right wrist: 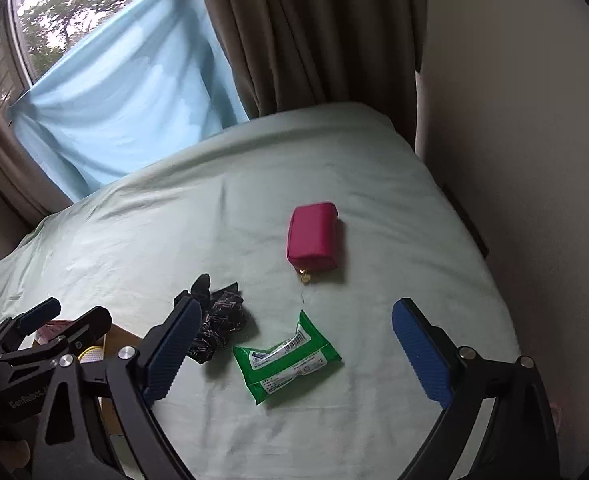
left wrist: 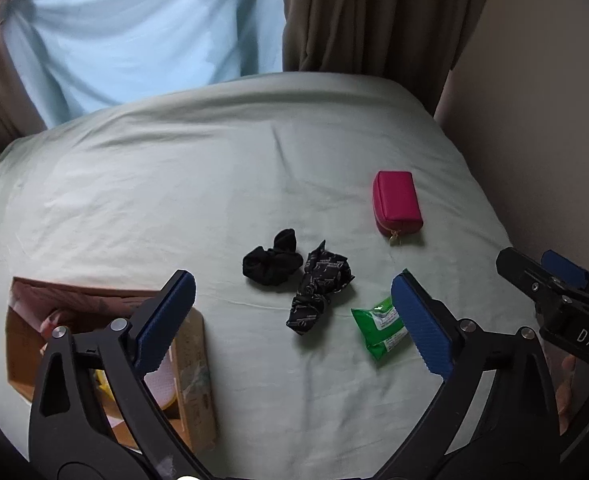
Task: Organize soft objects
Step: 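Move both tools back toward the black scrunchies and green wipes pack, then grasp the black patterned scrunchie with the left tool while the right tool grasps the green wipes pack, then lift and carry the patterned scrunchie and wipes pack over the box with both tools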
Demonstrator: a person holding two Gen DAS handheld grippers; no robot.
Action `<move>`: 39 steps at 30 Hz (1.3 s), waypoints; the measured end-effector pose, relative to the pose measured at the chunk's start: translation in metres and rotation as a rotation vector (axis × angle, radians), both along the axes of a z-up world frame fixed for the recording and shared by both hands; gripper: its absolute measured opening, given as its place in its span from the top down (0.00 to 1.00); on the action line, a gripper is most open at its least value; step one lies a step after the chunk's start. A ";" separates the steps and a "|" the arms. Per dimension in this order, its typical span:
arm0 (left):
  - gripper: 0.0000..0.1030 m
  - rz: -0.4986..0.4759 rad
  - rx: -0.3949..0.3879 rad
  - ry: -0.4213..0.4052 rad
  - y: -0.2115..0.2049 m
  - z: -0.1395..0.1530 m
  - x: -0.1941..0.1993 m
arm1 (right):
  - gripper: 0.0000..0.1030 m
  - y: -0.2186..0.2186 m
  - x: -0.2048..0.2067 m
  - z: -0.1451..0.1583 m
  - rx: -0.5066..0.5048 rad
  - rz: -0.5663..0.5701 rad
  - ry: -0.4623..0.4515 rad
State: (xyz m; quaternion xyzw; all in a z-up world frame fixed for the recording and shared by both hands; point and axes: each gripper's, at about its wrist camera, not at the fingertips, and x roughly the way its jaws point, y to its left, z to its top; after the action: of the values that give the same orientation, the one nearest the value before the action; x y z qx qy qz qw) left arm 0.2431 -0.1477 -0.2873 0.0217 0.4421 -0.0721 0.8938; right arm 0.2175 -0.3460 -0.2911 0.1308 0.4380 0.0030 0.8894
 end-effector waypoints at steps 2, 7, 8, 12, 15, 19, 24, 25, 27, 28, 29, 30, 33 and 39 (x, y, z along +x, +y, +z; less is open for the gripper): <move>0.12 -0.013 0.011 0.024 -0.005 -0.020 0.010 | 0.07 0.000 0.002 -0.020 0.028 -0.028 0.031; 0.20 -0.044 0.019 0.084 -0.011 -0.067 0.032 | 0.07 0.003 0.010 -0.068 0.119 -0.105 0.111; 0.21 -0.052 0.019 0.095 -0.012 -0.076 0.037 | 0.07 0.005 0.011 -0.074 0.125 -0.116 0.123; 0.29 -0.081 0.026 0.136 -0.018 -0.109 0.052 | 0.09 0.012 0.018 -0.101 0.158 -0.162 0.171; 0.30 -0.092 0.019 0.175 -0.018 -0.131 0.065 | 0.09 0.012 0.023 -0.120 0.187 -0.198 0.198; 0.37 -0.117 0.009 0.213 -0.020 -0.153 0.078 | 0.22 0.012 0.030 -0.144 0.239 -0.237 0.239; 0.46 -0.158 0.011 0.253 -0.027 -0.173 0.086 | 0.34 0.012 0.035 -0.163 0.277 -0.276 0.294; 0.48 -0.166 0.010 0.255 -0.028 -0.175 0.086 | 0.39 0.012 0.035 -0.165 0.277 -0.277 0.304; 0.54 -0.185 0.012 0.264 -0.030 -0.179 0.087 | 0.44 0.014 0.036 -0.166 0.249 -0.274 0.311; 0.61 -0.195 0.014 0.267 -0.032 -0.180 0.086 | 0.47 0.015 0.036 -0.165 0.240 -0.268 0.307; 0.65 -0.207 0.015 0.269 -0.034 -0.182 0.086 | 0.50 0.015 0.037 -0.164 0.233 -0.264 0.306; 0.66 -0.222 0.013 0.273 -0.037 -0.184 0.085 | 0.51 0.015 0.037 -0.163 0.221 -0.259 0.307; 0.69 -0.247 0.039 0.264 -0.042 -0.185 0.082 | 0.57 0.014 0.036 -0.163 0.218 -0.252 0.303; 0.70 -0.234 0.013 0.271 -0.038 -0.179 0.084 | 0.65 0.013 0.038 -0.157 0.233 -0.240 0.305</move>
State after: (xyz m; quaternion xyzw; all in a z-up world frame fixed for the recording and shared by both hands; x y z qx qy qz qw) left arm 0.3270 -0.1855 -0.4665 0.0691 0.5534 -0.1750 0.8114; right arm 0.2551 -0.3329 -0.4484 0.2828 0.5453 -0.0719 0.7858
